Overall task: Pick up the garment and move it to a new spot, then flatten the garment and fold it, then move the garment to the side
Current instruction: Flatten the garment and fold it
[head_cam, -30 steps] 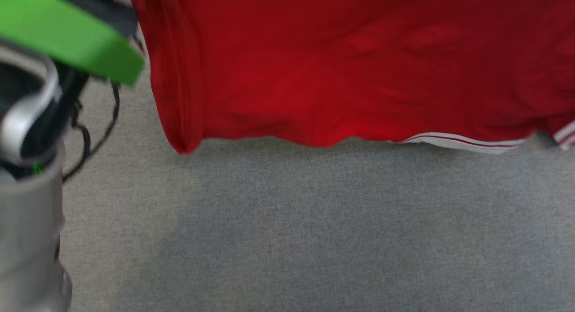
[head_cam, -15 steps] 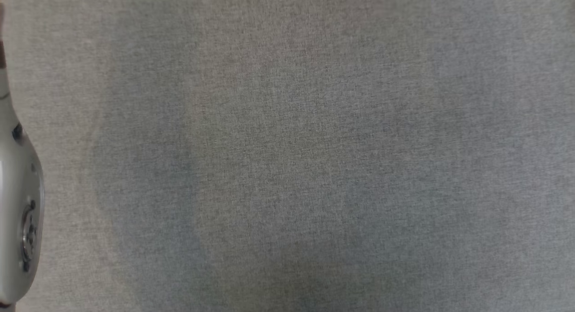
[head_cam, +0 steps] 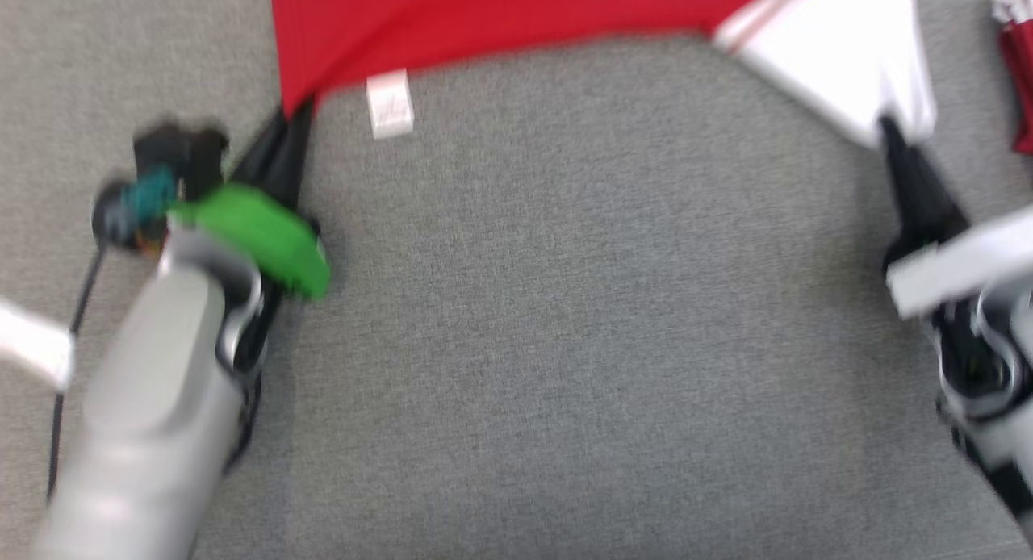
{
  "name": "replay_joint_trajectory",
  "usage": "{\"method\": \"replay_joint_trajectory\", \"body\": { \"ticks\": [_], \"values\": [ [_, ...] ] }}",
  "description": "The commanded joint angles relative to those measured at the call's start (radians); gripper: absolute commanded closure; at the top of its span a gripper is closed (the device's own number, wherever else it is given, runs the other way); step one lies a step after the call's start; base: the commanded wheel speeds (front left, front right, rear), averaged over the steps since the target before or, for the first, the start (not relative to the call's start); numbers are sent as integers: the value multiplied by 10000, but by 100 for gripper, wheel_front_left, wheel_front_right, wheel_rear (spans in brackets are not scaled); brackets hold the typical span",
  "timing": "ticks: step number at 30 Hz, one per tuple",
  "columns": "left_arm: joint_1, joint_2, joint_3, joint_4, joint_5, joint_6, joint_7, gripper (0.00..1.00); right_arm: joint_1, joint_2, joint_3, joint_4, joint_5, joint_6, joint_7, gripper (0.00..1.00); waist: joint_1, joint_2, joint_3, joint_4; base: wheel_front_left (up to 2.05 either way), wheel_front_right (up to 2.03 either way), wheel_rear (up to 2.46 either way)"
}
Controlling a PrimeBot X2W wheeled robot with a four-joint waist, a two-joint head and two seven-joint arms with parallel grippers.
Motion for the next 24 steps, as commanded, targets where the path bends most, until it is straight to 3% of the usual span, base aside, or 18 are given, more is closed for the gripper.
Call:
{"method": "replay_joint_trajectory", "body": {
  "ticks": [1,4,7,13,18,24],
  "values": [
    [1768,261,-96,-53,-186,78,-16,100,1125,-260,50,-182,137,-11,-151,100,1,-1,-2292,-27,0,0,0],
    [4253,360,-173,-1165,-550,512,54,100,2855,-430,66,-709,529,-11,-262,100,1,-1,-2997,-115,0,0,0],
    [6509,405,-294,-2986,-795,1248,301,100,4464,-649,-129,-1153,804,-9,-347,100,1,-1,-3423,-42,0,0,0],
    [9349,302,-500,-6646,-1173,2683,863,100,7518,-682,-1151,-2106,1421,-9,-681,100,1,-1,-3597,586,0,0,0],
    [9611,313,-434,-8379,-1385,3194,1520,100,8066,-970,-1864,-3034,1411,-2,-381,100,1,-1,-3419,610,0,0,0],
    [8105,360,-219,-8576,-1442,3444,2630,100,5887,-1087,-2063,-2435,674,0,1395,100,1,-1,-2860,539,0,0,0]
  ]
}}
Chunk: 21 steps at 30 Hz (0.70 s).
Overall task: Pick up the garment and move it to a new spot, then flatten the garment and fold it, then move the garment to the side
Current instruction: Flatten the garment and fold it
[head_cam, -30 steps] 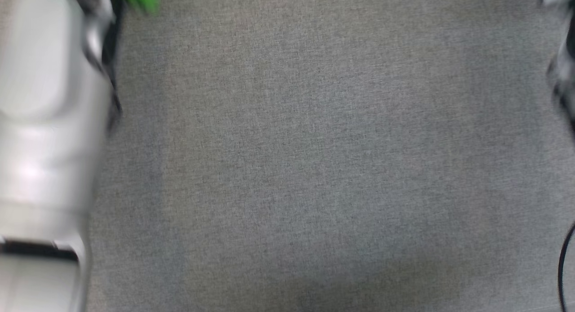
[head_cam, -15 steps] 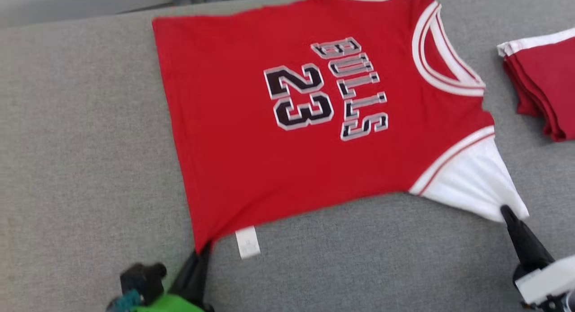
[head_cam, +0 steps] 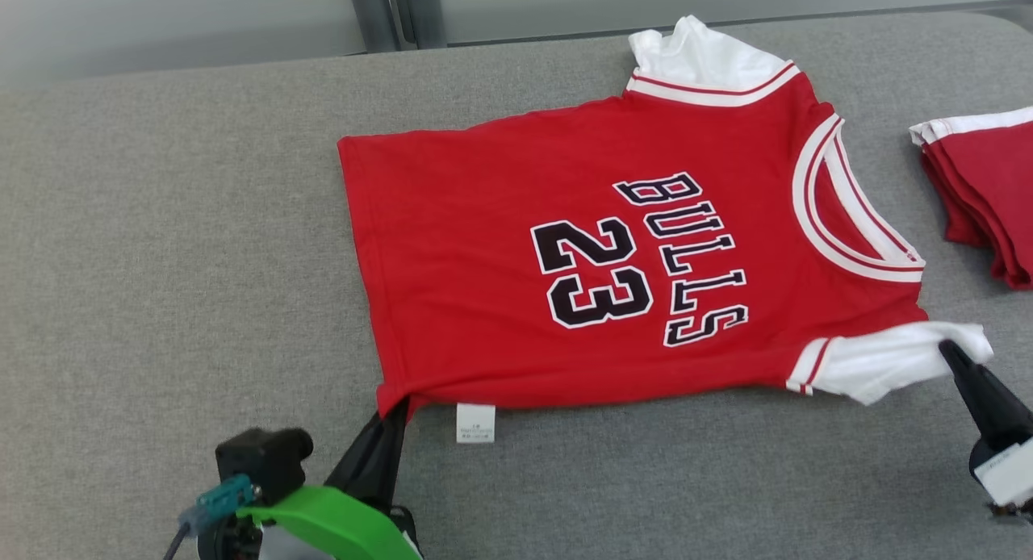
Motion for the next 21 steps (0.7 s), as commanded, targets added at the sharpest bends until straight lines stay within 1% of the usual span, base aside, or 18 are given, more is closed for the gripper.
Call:
{"method": "replay_joint_trajectory", "body": {
  "ticks": [1,3,5,7,11,13,14,15,16,18,20,21],
  "values": [
    [-464,74,41,285,112,28,251,100,-617,-37,22,238,-404,0,415,100,2,0,318,28,0,0,0],
    [-1148,34,14,594,158,-36,546,100,-1501,59,146,452,-741,3,1154,100,2,0,420,128,0,0,0],
    [-1747,-117,-48,930,47,-128,852,100,-2271,17,53,746,-1130,2,1739,100,2,0,508,277,0,0,0],
    [-2257,-152,-133,1318,34,-201,1183,100,-2866,97,-3,944,-1399,2,2284,100,2,0,550,401,0,0,0],
    [-3111,-319,-309,2063,-53,-401,1669,100,-3842,227,-126,1325,-2039,2,3170,100,2,0,605,490,0,0,0],
    [-3464,-313,-398,2407,35,-468,1855,100,-4248,391,-134,1566,-2391,2,3517,100,2,0,649,477,0,0,0],
    [-3607,-379,-423,2582,-6,-517,1874,75,-4495,475,-140,1667,-2612,2,3612,87,2,0,672,462,0,0,0],
    [-3713,-407,-421,2730,-11,-528,1902,51,-4679,569,-111,1728,-2758,2,3674,7,2,0,684,452,0,0,0],
    [-3843,-369,-436,2903,50,-546,1953,0,-4875,631,-117,1815,-3008,2,3653,0,2,0,707,436,0,0,0],
    [-4068,-365,-390,3145,200,-442,1848,0,-5089,722,-104,1956,-3432,2,3573,0,2,0,736,423,0,0,0],
    [-4051,-383,-435,3231,203,-407,1890,0,-5230,847,-109,1807,-3530,2,3389,0,2,0,730,386,0,0,0],
    [-3981,-377,-404,3182,170,-373,1853,0,-5185,747,-76,1715,-3694,2,3352,0,2,0,720,369,0,0,0]
  ]
}}
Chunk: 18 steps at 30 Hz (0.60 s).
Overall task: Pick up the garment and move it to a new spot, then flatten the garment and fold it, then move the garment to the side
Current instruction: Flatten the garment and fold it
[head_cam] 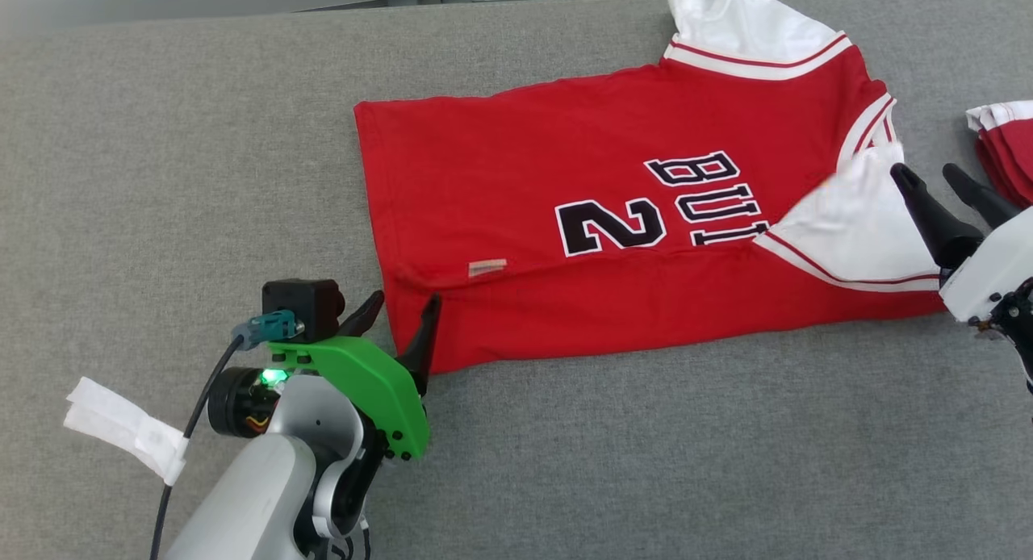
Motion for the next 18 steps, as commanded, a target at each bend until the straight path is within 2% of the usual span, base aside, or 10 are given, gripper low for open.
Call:
{"method": "replay_joint_trajectory", "body": {
  "ticks": [1,3,7,10,14,16,17,18],
  "values": [
    [136,92,40,-135,35,65,-76,0,145,-260,22,-208,-261,4,-120,0,0,0,-23,-35,0,0,0],
    [573,221,61,-445,-39,171,-9,0,582,-480,-35,-512,-514,2,-129,0,0,0,-12,-71,0,0,0],
    [1419,441,145,-1212,-412,411,242,0,1606,-1391,80,-1142,-1333,2,493,0,0,0,235,-194,0,0,0],
    [1700,490,154,-1359,-445,585,349,0,1958,-1642,-104,-1194,-1789,4,828,0,0,0,587,-183,0,0,0],
    [1571,348,47,-1172,-424,655,401,0,1751,-1556,-143,-1070,-2194,2,1234,0,0,0,1069,-93,0,0,0],
    [1480,251,-113,-938,-548,511,606,0,1610,-1424,-61,-926,-2222,2,1614,0,0,0,1269,-2,0,0,0],
    [1443,187,-256,-690,-733,378,899,5,1604,-1377,33,-826,-2132,2,1883,0,0,0,1322,66,0,0,0],
    [1401,223,-430,-486,-703,230,1108,100,1594,-1384,138,-750,-2065,2,2111,0,0,0,1322,133,0,0,0]
  ]
}}
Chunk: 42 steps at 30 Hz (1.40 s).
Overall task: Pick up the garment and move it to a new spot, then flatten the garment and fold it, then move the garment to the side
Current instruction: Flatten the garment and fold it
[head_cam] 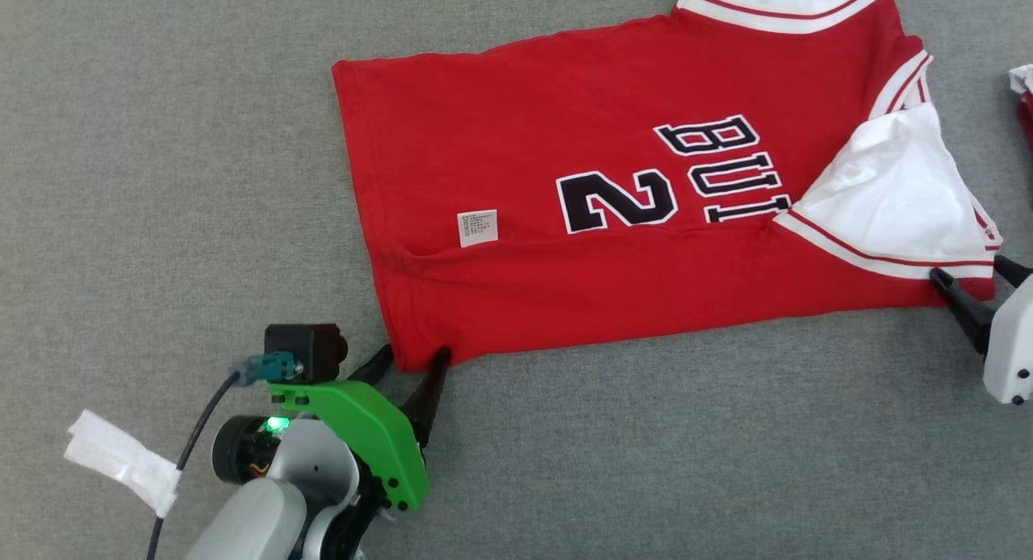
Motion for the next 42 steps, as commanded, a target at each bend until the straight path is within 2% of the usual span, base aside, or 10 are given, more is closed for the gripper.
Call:
{"method": "replay_joint_trajectory", "body": {
  "ticks": [1,2,3,4,21,22,23,24,35,42],
  "values": [
    [96,-49,-385,672,-71,-157,483,100,-25,23,154,206,184,7,379,0,0,-1,192,264,0,0,0],
    [-15,-42,-442,862,-95,-227,639,100,-30,6,285,281,216,7,553,23,0,-1,169,306,0,0,0],
    [-151,-4,-590,995,-116,-399,828,100,-57,20,392,329,366,9,693,91,0,-1,95,358,0,0,0],
    [-223,-20,-571,1070,-169,-450,843,100,-72,26,495,341,542,9,836,100,0,-1,18,378,0,0,0],
    [2039,2728,151,-2581,-1104,-80,2521,100,2341,-1439,-480,-1516,2919,-5,2649,100,0,-1,-1011,49,0,0,0],
    [2178,2732,118,-2678,-1137,-60,2519,100,2448,-1345,-463,-1611,2911,-5,2601,62,0,-1,-908,40,0,0,0],
    [2238,2751,58,-2747,-1075,-97,2478,53,2506,-1315,-419,-1686,2837,-4,2551,0,0,-1,-847,31,0,0,0],
    [2290,2715,36,-2810,-985,-54,2393,0,2512,-1242,-405,-1784,2768,-4,2441,0,0,-1,-771,14,0,0,0],
    [287,2939,603,-3912,765,595,1950,0,431,-1844,-1508,-3016,1862,6,1588,0,0,-1,238,336,0,0,0],
    [-3368,1117,-239,-1305,1445,56,2058,0,-2921,-1115,-467,-1773,886,6,1973,0,0,-1,1457,1284,0,0,0]
  ]
}}
